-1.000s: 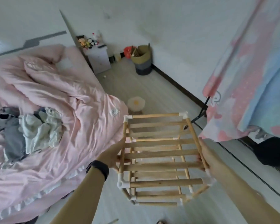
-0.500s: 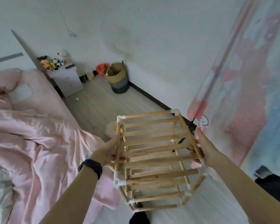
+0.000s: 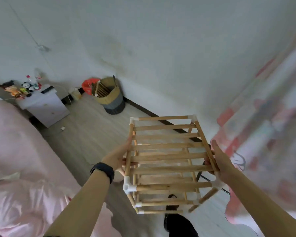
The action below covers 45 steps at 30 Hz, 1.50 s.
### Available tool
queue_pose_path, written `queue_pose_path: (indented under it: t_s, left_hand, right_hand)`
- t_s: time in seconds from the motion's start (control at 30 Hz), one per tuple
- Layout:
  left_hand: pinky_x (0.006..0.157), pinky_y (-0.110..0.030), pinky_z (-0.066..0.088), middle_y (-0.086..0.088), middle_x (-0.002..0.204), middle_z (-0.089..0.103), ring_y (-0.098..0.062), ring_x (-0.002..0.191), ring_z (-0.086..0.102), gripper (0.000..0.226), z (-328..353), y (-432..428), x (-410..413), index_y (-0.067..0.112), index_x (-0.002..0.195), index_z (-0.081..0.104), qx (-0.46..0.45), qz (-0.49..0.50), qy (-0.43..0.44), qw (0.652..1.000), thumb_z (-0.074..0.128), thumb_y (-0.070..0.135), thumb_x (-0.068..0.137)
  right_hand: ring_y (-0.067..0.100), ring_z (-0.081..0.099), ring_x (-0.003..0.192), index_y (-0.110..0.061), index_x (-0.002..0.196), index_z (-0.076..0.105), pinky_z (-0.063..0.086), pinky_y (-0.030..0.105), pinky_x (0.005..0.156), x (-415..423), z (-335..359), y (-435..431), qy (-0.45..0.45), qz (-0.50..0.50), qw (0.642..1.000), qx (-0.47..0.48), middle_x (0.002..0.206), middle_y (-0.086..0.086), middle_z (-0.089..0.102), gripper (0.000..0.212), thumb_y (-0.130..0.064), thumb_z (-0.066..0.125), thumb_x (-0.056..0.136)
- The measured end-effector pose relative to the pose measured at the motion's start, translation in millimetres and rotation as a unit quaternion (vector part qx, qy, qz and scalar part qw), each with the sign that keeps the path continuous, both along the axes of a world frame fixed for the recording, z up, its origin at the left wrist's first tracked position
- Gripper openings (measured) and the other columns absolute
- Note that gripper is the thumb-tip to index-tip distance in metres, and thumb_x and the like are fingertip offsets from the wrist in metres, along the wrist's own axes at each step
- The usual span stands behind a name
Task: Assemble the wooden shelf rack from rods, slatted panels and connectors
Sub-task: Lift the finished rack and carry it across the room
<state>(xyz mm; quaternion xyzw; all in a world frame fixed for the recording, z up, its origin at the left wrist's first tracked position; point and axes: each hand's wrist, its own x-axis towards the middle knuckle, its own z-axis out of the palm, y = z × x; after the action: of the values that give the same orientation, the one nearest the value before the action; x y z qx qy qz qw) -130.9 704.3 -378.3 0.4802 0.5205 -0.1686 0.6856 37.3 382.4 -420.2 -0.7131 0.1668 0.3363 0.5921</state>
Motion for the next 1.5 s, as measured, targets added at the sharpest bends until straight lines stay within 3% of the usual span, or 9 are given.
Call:
queue_pose_path:
  t_s: [0.17,0.3,0.43,0.63,0.8,0.97,1.2,1.3,1.5]
  left_hand:
    - [0.052,-0.052,0.057,-0.019,0.075,0.074,-0.038,0.059,0.072,0.097,-24,61,100,0.012,0.100,0.067,-0.002,0.044,0.019,0.999,0.074,0.090,0.043]
    - [0.066,-0.050,0.062,-0.013,0.077,0.075,-0.031,0.063,0.073,0.076,-32,101,168,0.016,0.086,0.069,0.015,0.053,0.033,0.998,0.065,0.089,0.064]
    - [0.042,-0.043,0.056,-0.011,0.059,0.071,-0.028,0.044,0.067,0.066,-27,143,228,0.016,0.085,0.065,0.013,0.066,0.046,0.997,0.059,0.080,0.080]
    - [0.050,-0.034,0.058,-0.008,0.073,0.076,-0.022,0.054,0.071,0.061,-43,197,324,0.018,0.097,0.066,0.045,0.023,0.015,0.999,0.052,0.076,0.088]
    - [0.058,-0.034,0.060,-0.006,0.085,0.079,-0.021,0.067,0.075,0.061,-76,247,411,0.019,0.115,0.065,0.058,-0.075,0.003,0.996,0.046,0.072,0.093]
    - [0.086,-0.047,0.059,-0.005,0.106,0.075,-0.029,0.096,0.072,0.062,-135,293,487,0.026,0.128,0.060,0.092,-0.180,0.034,0.979,0.040,0.074,0.094]
    - [0.080,-0.043,0.055,-0.014,0.121,0.068,-0.018,0.073,0.063,0.063,-217,334,573,0.026,0.138,0.055,0.074,-0.205,0.063,0.974,0.041,0.071,0.096]
    - [0.087,-0.047,0.053,-0.006,0.107,0.066,-0.021,0.078,0.061,0.058,-255,341,594,0.028,0.135,0.055,0.063,-0.182,0.086,0.978,0.040,0.069,0.097]
    - [0.070,-0.036,0.048,0.003,0.086,0.056,-0.014,0.064,0.051,0.050,-328,348,630,0.029,0.130,0.057,0.071,-0.165,0.102,0.978,0.045,0.065,0.097]
  right_hand:
    - [0.016,0.050,0.056,-0.021,0.074,0.052,0.046,0.033,0.068,76,-37,71,-0.042,-0.040,0.998,-0.037,0.056,0.000,0.051,0.059,-0.073,0.039,0.096]
    - [0.019,0.049,0.061,-0.021,0.070,0.047,0.045,0.038,0.070,135,-55,124,-0.064,-0.053,0.996,-0.042,0.063,0.004,0.048,0.058,-0.071,0.038,0.098]
    - [0.021,0.056,0.070,-0.016,0.087,0.058,0.049,0.041,0.076,187,-65,169,-0.072,-0.062,0.994,-0.055,0.073,0.006,0.058,0.058,-0.071,0.040,0.097]
    - [0.023,0.056,0.074,-0.021,0.092,0.056,0.049,0.040,0.076,247,-87,218,-0.067,-0.108,0.990,-0.066,0.076,0.005,0.057,0.057,-0.074,0.036,0.096]
    - [0.022,0.060,0.074,-0.024,0.096,0.056,0.049,0.037,0.069,283,-116,257,-0.034,-0.186,0.977,-0.098,0.077,0.002,0.060,0.086,-0.101,0.032,0.068]
    - [0.023,0.064,0.074,-0.030,0.103,0.064,0.050,0.039,0.065,313,-150,299,0.025,-0.273,0.949,-0.154,0.078,0.002,0.066,0.083,-0.100,0.033,0.070]
    - [0.022,0.061,0.072,-0.033,0.099,0.066,0.052,0.042,0.068,352,-204,360,0.082,-0.349,0.913,-0.196,0.077,0.003,0.065,0.065,-0.088,0.035,0.081]
    - [0.022,0.062,0.072,-0.033,0.090,0.065,0.049,0.037,0.064,366,-236,371,0.098,-0.383,0.895,-0.205,0.077,0.004,0.065,0.062,-0.087,0.035,0.083]
    - [0.022,0.060,0.068,-0.031,0.085,0.067,0.053,0.045,0.070,390,-317,383,0.127,-0.412,0.875,-0.221,0.069,-0.001,0.061,0.063,-0.088,0.039,0.077]
